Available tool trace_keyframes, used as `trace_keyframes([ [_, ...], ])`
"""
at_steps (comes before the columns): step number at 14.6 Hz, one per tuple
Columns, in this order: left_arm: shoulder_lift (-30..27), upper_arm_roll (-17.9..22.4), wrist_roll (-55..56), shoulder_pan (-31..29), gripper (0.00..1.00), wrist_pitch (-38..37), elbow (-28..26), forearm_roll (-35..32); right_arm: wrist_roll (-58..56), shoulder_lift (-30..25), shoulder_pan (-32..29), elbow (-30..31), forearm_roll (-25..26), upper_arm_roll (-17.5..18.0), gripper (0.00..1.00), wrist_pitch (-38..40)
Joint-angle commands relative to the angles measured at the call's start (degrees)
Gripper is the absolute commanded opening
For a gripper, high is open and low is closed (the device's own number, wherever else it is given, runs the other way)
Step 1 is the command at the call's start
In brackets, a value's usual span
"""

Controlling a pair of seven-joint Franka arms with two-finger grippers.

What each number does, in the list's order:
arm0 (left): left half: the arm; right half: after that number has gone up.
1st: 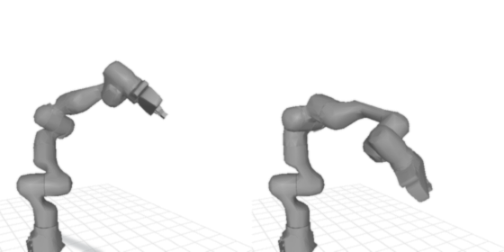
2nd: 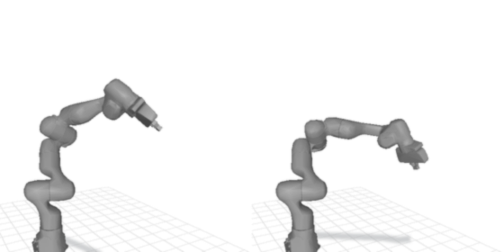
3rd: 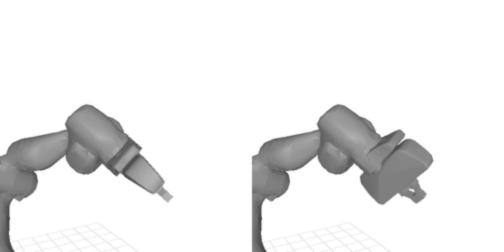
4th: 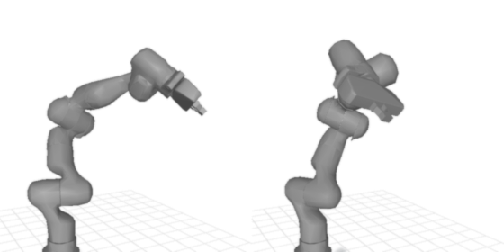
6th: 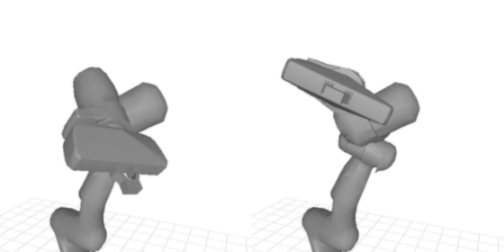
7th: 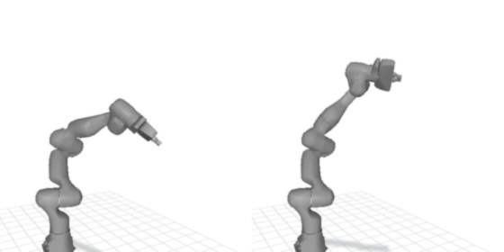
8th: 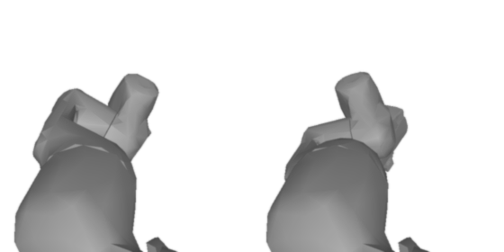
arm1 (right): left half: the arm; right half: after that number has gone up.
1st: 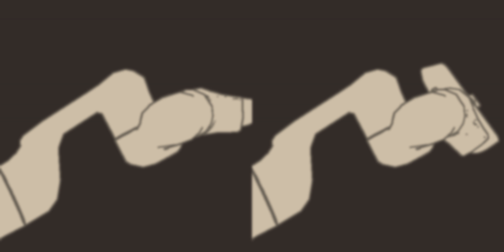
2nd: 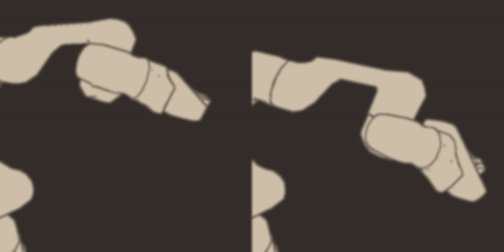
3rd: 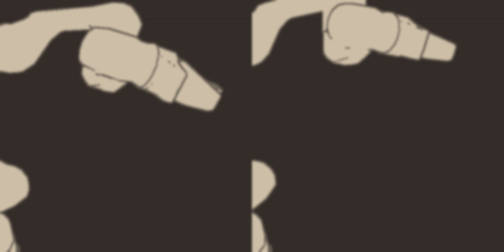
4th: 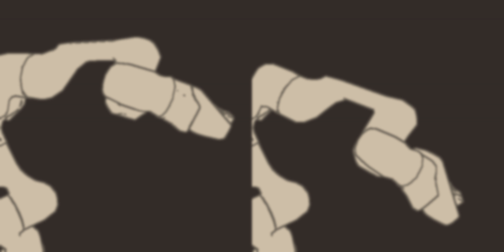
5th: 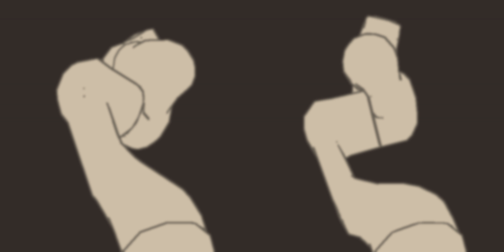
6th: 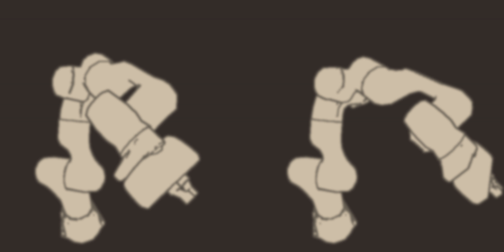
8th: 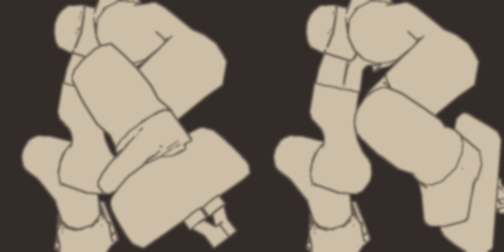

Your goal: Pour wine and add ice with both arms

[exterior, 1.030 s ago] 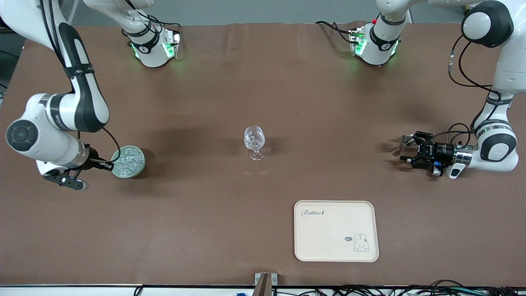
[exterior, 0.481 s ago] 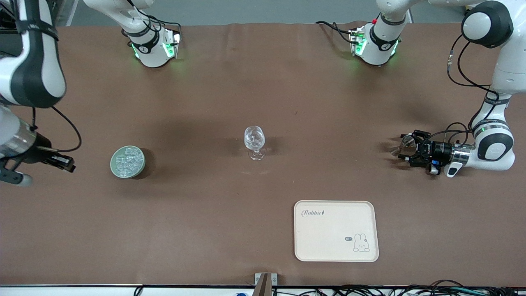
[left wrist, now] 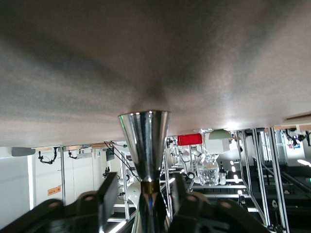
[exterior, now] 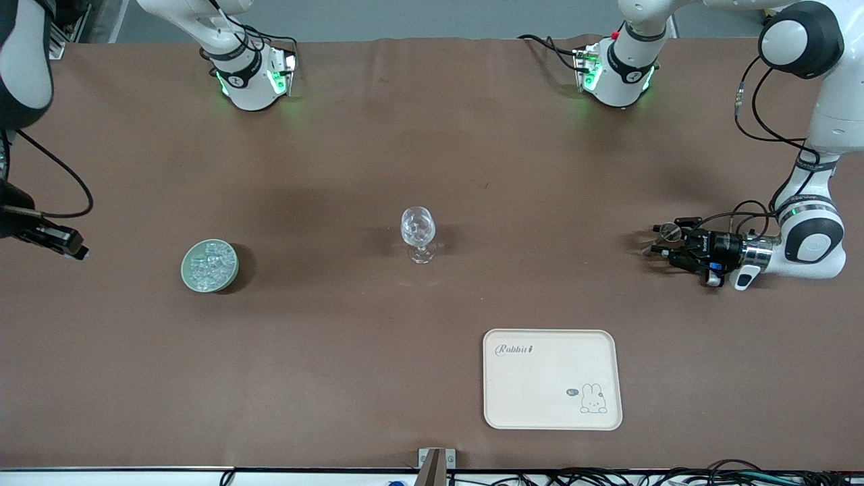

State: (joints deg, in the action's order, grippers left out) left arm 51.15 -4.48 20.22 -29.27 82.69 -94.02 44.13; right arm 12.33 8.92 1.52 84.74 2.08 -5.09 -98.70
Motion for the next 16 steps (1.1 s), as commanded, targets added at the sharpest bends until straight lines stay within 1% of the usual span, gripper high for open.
trace_keyframes([
  [1, -0.18, -0.09, -1.85, -1.05, 0.19, -0.16, -0.55, 0.96, -0.90, -3.11, -0.46, 0.34, -0.32, 0.52, 0.00, 1.41],
  [3, -0.18, -0.09, -1.94, -1.14, 0.10, -0.25, -0.55, 0.96, -1.78, -3.55, -0.46, -1.23, -0.41, 0.61, 0.00, 3.42],
  [5, -0.18, -0.09, -1.94, -1.32, 0.03, -0.34, -0.55, 0.96, -1.61, -3.47, -0.38, -3.43, -0.93, 0.61, 0.00, 7.45],
  [6, -0.18, -0.09, -1.94, -1.32, 0.03, -0.34, -0.55, 0.96, -1.78, -3.82, -0.38, -3.35, -2.68, 0.61, 0.00, 8.95],
  [7, -0.26, -0.09, -1.86, -1.32, 0.03, -0.60, -0.46, 0.96, -1.78, -4.34, -0.38, -3.18, -3.74, 0.43, 0.00, 8.88],
  [8, -0.44, -0.09, -1.77, -1.23, 0.01, -1.21, -0.46, 0.96, -1.87, -4.26, -0.38, -3.26, -3.84, 0.43, 0.00, 8.88],
  [12, -2.19, -0.97, -0.36, -0.88, 0.00, -2.62, -0.11, 0.96, -2.75, -4.61, -0.11, -3.09, -3.75, 0.43, 0.00, 10.63],
  [16, -4.82, -3.78, 5.17, -0.88, 0.00, -2.45, 0.15, 0.96, -5.64, -5.14, 0.15, -3.00, -3.22, 0.34, 0.00, 11.16],
])
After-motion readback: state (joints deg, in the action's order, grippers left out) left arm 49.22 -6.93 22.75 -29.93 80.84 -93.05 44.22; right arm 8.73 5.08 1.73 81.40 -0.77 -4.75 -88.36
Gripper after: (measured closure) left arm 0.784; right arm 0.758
